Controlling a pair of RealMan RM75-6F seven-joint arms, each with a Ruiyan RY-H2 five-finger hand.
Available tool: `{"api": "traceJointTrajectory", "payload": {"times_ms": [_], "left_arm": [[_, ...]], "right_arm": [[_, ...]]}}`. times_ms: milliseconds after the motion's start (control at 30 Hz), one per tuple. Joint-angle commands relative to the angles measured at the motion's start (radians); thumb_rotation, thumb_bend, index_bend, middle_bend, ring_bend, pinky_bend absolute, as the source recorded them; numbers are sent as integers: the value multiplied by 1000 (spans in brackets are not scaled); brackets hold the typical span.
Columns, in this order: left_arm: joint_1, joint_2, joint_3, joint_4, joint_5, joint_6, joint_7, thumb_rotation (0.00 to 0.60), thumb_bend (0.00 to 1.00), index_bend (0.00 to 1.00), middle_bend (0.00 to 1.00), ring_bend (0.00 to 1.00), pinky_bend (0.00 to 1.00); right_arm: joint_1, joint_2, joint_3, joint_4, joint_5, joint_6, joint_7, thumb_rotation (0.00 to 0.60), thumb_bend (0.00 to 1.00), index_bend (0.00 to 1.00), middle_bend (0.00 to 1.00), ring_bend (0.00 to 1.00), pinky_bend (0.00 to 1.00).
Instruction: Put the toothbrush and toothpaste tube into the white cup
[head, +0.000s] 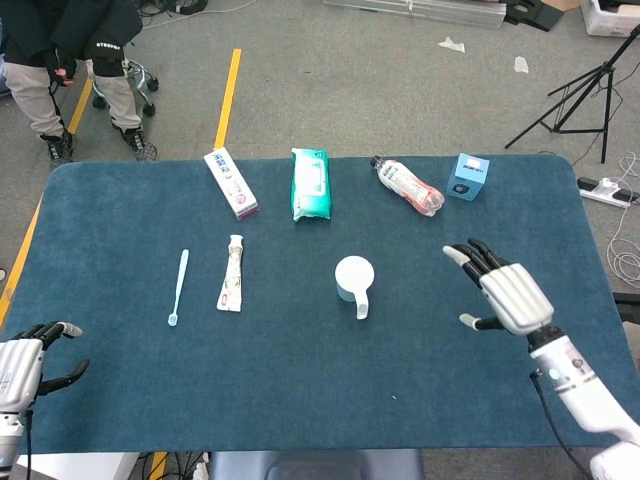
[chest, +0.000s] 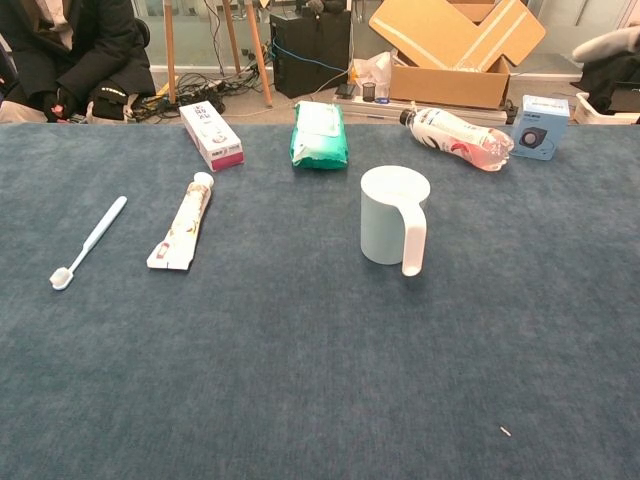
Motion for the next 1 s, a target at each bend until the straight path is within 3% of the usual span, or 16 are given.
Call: {"api": "traceJointTrajectory", "payload": {"times_ms": [33, 267, 600, 1000], "left_arm": [[1, 10, -2, -6, -2, 0, -13, 600, 219, 411, 440, 402, 494], [5, 33, -12, -19, -21, 0, -39, 600, 218, 411, 441, 402, 494], [12, 62, -13, -43, -31, 1, -54, 600, 219, 410, 461, 416, 494], [26, 88, -17, -61, -41, 13, -77, 600, 219, 410, 461, 416, 494]], "right_arm": [[122, 10, 73, -6, 145, -140, -68, 600, 55, 84, 138, 62, 396], [253, -73, 100, 42, 328, -254, -237, 600, 54, 84, 138, 62, 395], [408, -254, 55, 178, 535, -338, -433, 600, 54, 93, 138, 62, 395], [510, -393, 30, 313, 636, -400, -451, 600, 54, 106, 138, 62, 395]]}}
